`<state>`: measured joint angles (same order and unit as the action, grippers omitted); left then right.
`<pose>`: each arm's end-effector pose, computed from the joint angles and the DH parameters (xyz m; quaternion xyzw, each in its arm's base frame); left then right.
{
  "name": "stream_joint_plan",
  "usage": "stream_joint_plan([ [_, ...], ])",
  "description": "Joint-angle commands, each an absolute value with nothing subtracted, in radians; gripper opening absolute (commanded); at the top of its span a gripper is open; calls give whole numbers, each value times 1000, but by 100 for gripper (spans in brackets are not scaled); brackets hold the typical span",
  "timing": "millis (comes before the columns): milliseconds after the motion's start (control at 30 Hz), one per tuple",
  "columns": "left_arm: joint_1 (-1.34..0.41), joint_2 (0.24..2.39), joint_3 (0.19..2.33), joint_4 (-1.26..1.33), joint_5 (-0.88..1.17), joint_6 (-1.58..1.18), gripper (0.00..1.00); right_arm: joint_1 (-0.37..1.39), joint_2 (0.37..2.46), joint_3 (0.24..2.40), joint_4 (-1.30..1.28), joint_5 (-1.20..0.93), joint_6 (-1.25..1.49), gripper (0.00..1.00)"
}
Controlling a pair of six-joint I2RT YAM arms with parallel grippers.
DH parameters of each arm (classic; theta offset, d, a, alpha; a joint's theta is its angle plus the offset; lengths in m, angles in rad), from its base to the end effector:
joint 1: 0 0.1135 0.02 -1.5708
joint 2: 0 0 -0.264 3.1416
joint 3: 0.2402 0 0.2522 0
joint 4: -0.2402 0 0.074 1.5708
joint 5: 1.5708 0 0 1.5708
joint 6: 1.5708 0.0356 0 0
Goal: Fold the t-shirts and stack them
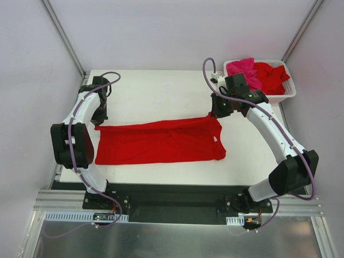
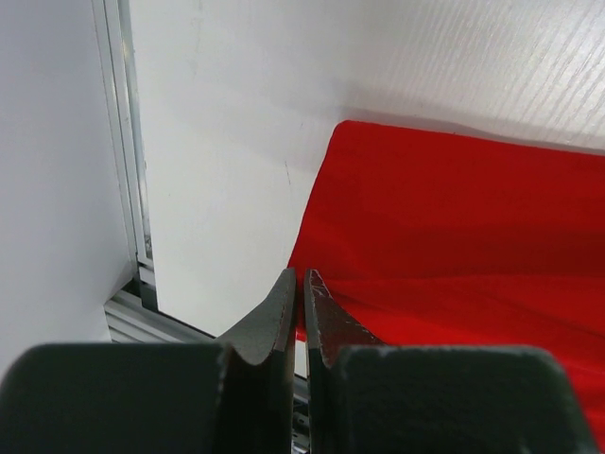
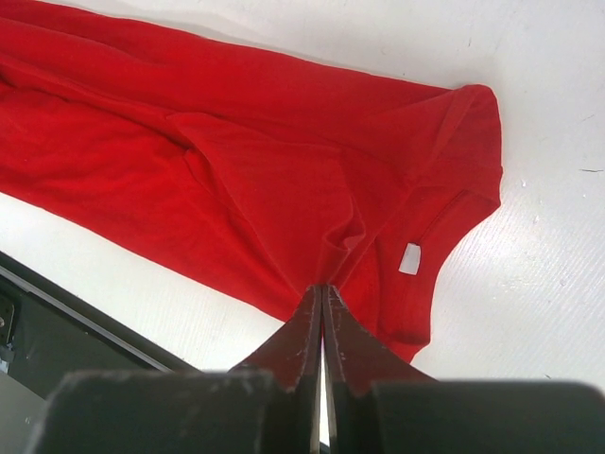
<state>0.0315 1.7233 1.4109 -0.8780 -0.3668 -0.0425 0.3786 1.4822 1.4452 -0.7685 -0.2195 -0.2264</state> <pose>0.3509 0.0238 0.2567 -0.0702 0.9636 0.1781 0.1869 0.2935 0.1251 0.3489 -0.3137 0.8680 0.1295 0.3623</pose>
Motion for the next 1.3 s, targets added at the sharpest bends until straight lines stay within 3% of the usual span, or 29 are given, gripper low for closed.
stream_joint_plan([
  [0, 23, 1684, 1399, -934, -351, -61, 0, 388, 1459, 1473, -776, -199, -241, 1],
  [1100, 3, 1730, 1382, -956, -350, -72, 2, 413, 1453, 1428, -810, -156, -245, 1],
  [1167, 3, 1729, 1384, -956, -351, -72, 13, 411, 1454, 1430, -815, -150, -247, 2],
  [1233, 3, 1727, 1384, -959, -365, -71, 30, 413, 1459, 1434, -824, -143, -247, 11],
  [1267, 3, 1724, 1384, -959, -367, -71, 74, 413, 1459, 1436, -828, -137, -245, 15],
])
